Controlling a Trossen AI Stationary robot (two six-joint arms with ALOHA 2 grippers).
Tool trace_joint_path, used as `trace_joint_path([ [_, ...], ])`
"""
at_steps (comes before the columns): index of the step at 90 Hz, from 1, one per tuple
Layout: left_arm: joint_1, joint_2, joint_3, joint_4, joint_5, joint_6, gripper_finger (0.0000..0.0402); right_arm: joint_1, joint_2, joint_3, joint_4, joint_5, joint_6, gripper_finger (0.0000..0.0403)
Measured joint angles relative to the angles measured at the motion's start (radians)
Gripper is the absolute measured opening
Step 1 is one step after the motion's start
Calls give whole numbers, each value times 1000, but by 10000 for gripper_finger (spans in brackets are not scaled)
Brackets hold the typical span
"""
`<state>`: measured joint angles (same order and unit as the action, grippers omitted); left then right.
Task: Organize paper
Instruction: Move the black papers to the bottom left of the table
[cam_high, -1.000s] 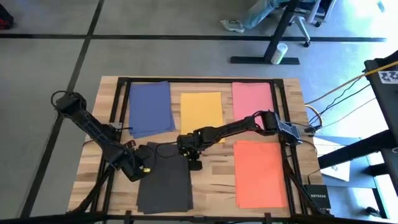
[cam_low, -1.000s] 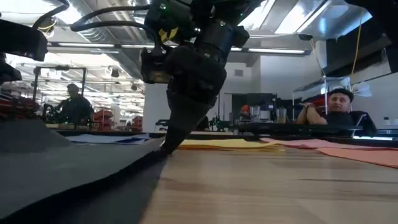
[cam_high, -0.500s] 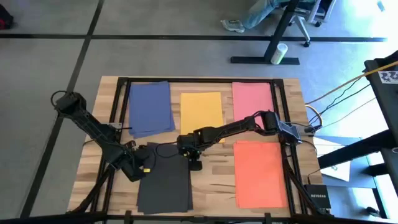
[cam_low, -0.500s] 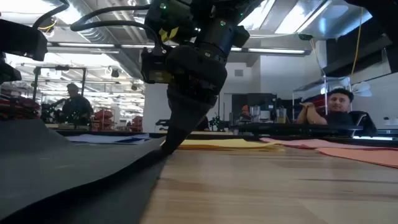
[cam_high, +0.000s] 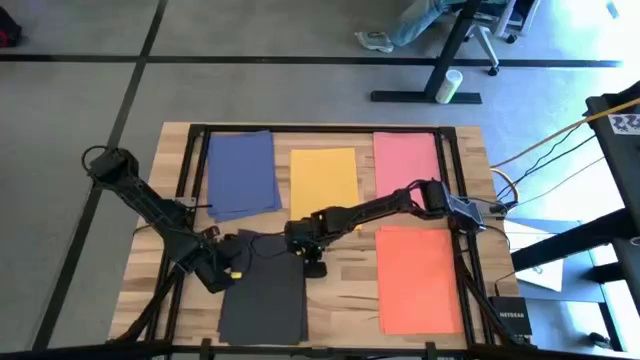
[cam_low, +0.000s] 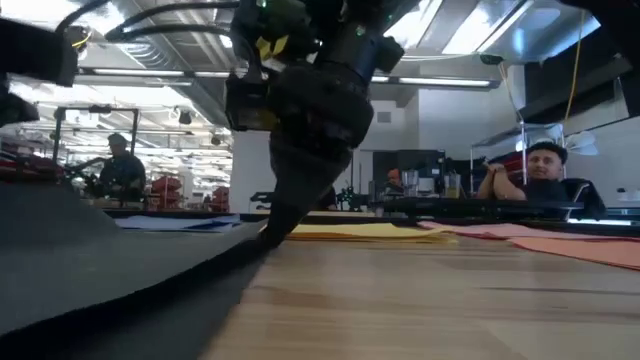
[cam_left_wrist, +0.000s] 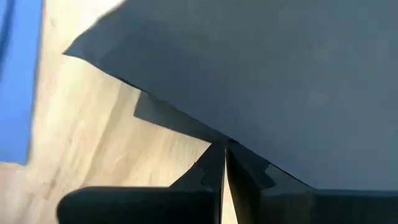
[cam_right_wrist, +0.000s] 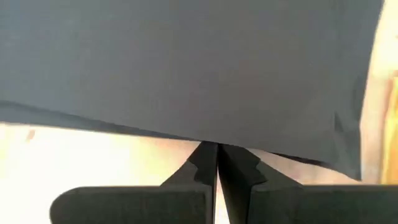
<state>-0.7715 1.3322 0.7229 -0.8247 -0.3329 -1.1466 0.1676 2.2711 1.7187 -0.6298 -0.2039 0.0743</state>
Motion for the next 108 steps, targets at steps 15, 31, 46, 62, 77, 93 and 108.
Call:
trace_joint_path([
  [15, 22, 0, 37, -25, -51, 62, 0, 22, 0, 28, -22, 9, -2, 0],
  [31, 71, 0, 39, -24, -70, 116, 0, 29, -2, 36, -37, 31, -5, 0],
  [46, 55, 0, 39, -2, -35, 121, 0, 29, -2, 36, -120, 82, -6, 0],
  [62, 0, 0, 40, -4, 3, 65, 0, 29, -2, 36, -148, 91, -13, 0],
  [77, -42, 0, 40, -7, 38, 20, 0, 29, -2, 36, -149, 91, -13, 0],
  [93, -93, 0, 40, -3, 79, -10, 0, 29, -5, 36, -165, 91, -13, 0],
  [108, -161, 0, 40, 46, 165, -33, 0, 51, -33, 36, -230, 99, -13, 0],
])
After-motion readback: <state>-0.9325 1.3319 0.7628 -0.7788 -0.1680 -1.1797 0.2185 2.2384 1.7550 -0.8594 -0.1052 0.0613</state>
